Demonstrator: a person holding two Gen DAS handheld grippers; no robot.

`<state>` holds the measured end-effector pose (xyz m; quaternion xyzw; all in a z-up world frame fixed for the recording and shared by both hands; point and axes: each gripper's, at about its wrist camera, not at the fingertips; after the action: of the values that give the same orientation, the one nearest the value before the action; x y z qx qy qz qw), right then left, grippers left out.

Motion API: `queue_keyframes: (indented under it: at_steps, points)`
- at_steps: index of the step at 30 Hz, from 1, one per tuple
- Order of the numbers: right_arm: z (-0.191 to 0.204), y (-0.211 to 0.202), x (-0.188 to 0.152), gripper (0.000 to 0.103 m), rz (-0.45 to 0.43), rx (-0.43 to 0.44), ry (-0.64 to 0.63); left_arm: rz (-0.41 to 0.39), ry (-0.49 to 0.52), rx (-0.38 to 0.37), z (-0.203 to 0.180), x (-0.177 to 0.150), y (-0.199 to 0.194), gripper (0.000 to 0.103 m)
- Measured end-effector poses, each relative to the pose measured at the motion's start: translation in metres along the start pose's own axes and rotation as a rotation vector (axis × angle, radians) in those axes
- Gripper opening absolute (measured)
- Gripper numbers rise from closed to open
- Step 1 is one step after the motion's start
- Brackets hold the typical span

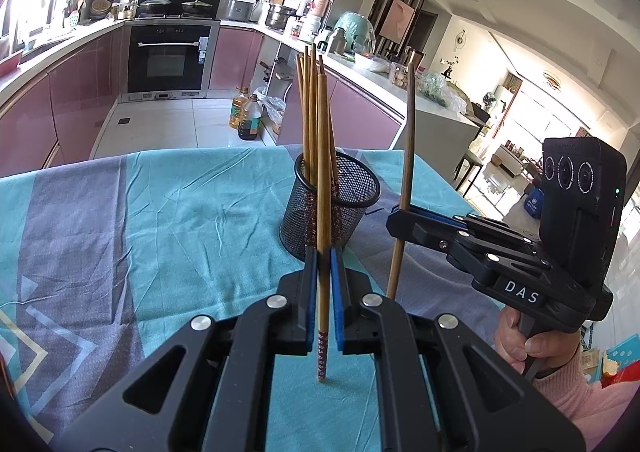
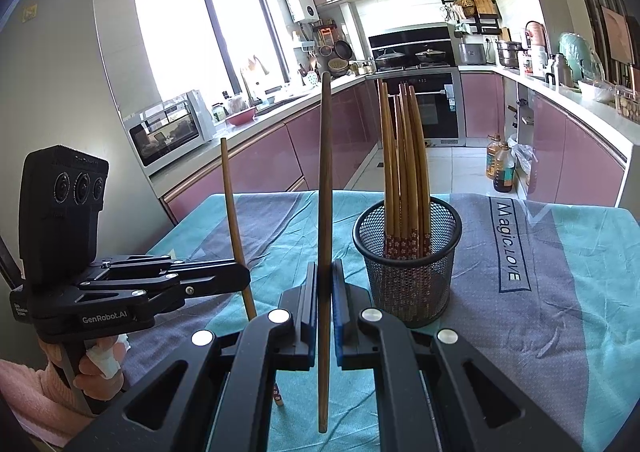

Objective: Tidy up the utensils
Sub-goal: 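Move both upright chopsticks over the mesh cup rim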

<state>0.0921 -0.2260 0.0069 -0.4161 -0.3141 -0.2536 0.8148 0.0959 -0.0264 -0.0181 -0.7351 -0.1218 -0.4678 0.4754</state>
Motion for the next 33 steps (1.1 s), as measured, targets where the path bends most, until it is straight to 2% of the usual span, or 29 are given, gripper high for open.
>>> queue_keyframes:
  at_steps: [33]
  points:
    - [0.0000, -0.0055, 0.0089, 0.006, -0.037, 0.000, 0.002, -0.010, 0.017, -0.013, -0.0012, 0.0081, 0.0005, 0.007]
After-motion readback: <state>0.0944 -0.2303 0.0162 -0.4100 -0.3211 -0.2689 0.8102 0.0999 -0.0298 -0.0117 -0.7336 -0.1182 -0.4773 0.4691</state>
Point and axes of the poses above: each gripper's, at about its wrist camera, not at the fingertips, and y roughly the way its jaws point, z to its left, x to its top, and after that the axes turned 14 degrees about y, right-handed
